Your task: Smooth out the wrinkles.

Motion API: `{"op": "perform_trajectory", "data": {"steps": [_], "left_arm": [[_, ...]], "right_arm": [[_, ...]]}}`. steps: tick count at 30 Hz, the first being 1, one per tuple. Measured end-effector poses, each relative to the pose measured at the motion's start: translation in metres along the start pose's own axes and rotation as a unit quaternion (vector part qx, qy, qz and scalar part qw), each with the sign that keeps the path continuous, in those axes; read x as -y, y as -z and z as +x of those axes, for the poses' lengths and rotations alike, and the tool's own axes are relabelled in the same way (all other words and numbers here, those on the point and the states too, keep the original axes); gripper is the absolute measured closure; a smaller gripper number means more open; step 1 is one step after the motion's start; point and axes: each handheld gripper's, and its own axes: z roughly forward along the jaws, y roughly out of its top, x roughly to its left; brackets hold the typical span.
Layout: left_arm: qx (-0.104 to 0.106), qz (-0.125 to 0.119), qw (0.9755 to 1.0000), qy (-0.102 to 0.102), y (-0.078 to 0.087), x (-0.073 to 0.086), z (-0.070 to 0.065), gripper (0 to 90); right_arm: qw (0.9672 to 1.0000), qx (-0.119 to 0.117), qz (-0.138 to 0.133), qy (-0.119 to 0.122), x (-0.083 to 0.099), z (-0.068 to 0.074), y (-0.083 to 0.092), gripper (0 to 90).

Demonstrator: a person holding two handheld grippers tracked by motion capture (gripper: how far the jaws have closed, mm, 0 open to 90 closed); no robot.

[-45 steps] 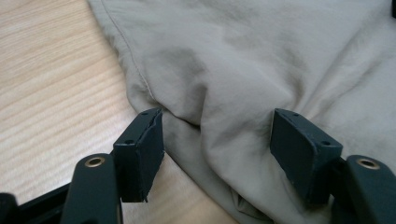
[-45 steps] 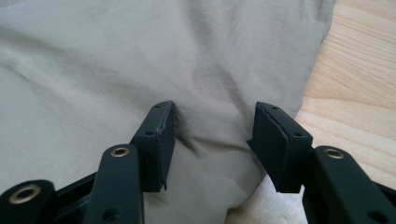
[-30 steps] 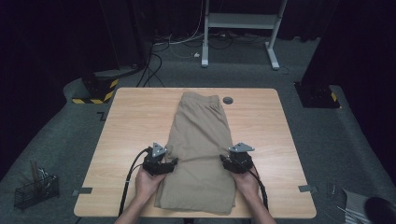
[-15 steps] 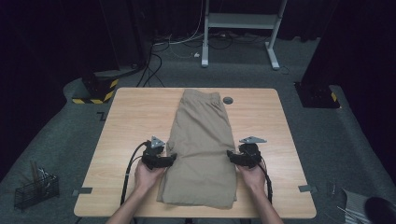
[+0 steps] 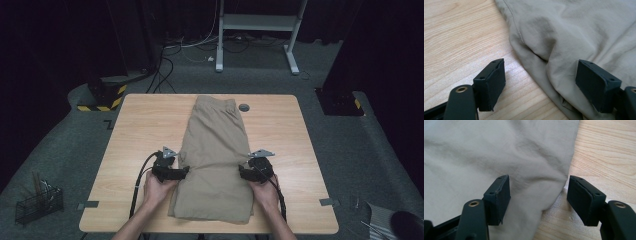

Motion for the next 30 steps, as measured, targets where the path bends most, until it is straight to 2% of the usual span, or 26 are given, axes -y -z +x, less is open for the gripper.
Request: {"op": "perform_trajectory", "data": {"steps": [11, 18, 24, 30], "left_arm": [[-0.002, 0.004, 0.9998, -0.019, -0.003, -0.003, -0.009, 27.6], [0.009, 0.018, 0.9993, -0.031, -0.004, -0.01, -0.013, 41.2], [0.018, 0.013, 0.9991, -0.035, -0.003, -0.01, -0.015, 55.6], [0.026, 0.007, 0.999, -0.037, -0.004, -0.01, -0.014, 65.7]], "right_arm": [[1.0, -0.001, -0.001, 0.002, -0.001, 0.006, 0.001, 44.9], [0.9999, -0.009, -0.001, 0.005, -0.001, 0.008, 0.001, 55.5], [0.9997, -0.018, -0.007, 0.017, -0.001, 0.011, 0.001, 66.7], [0.9994, -0.025, -0.013, 0.021, 0.0, 0.011, 0.001, 72.0]]}}
